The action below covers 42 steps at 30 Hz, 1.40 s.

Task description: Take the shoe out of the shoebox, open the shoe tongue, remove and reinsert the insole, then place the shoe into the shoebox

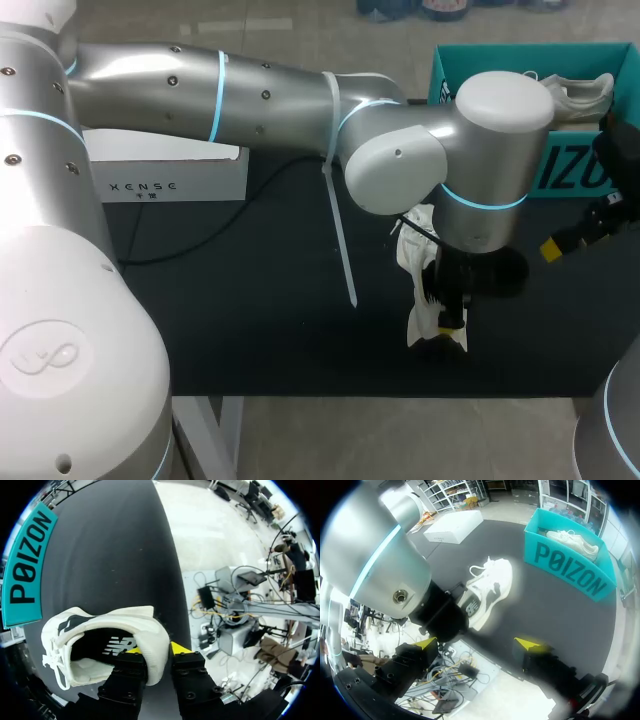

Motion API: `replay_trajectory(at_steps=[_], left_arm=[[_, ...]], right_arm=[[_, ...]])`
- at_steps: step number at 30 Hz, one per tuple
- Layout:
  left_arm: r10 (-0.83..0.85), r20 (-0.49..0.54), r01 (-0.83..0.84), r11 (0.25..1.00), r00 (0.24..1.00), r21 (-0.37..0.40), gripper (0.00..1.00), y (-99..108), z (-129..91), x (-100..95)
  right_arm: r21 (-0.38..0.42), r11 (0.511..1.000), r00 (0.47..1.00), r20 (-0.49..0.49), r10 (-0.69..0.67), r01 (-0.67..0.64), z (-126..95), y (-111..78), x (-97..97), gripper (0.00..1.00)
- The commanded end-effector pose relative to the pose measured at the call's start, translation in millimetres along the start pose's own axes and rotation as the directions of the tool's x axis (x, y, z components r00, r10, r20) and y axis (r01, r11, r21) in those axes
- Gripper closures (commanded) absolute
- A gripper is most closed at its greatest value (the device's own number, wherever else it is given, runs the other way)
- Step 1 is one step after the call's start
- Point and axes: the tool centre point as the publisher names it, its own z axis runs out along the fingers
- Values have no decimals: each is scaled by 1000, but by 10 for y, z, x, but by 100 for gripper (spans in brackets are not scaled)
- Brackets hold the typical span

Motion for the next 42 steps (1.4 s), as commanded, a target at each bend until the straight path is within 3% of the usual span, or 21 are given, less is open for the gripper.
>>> replay_trajectory(at_steps=[1,9,28,35,42], left_arm=[[7,0,-7,1000,1000,9,100,34,-8,16],[17,-1,-17,1000,1000,18,100,104,-105,90],[218,3,-217,972,976,85,100,610,-649,306],[341,-73,-341,940,937,5,100,870,-752,344],[370,-114,-375,927,922,-22,100,1105,-848,327]], right_arm=[[-2,1000,1000,2,0,0,7,-13,3,0],[-2,1000,1000,2,0,0,7,-13,3,0],[-2,1000,1000,2,0,0,7,-13,3,0],[-2,1000,1000,2,0,0,7,-13,3,0],[-2,1000,1000,2,0,0,7,-13,3,0]])
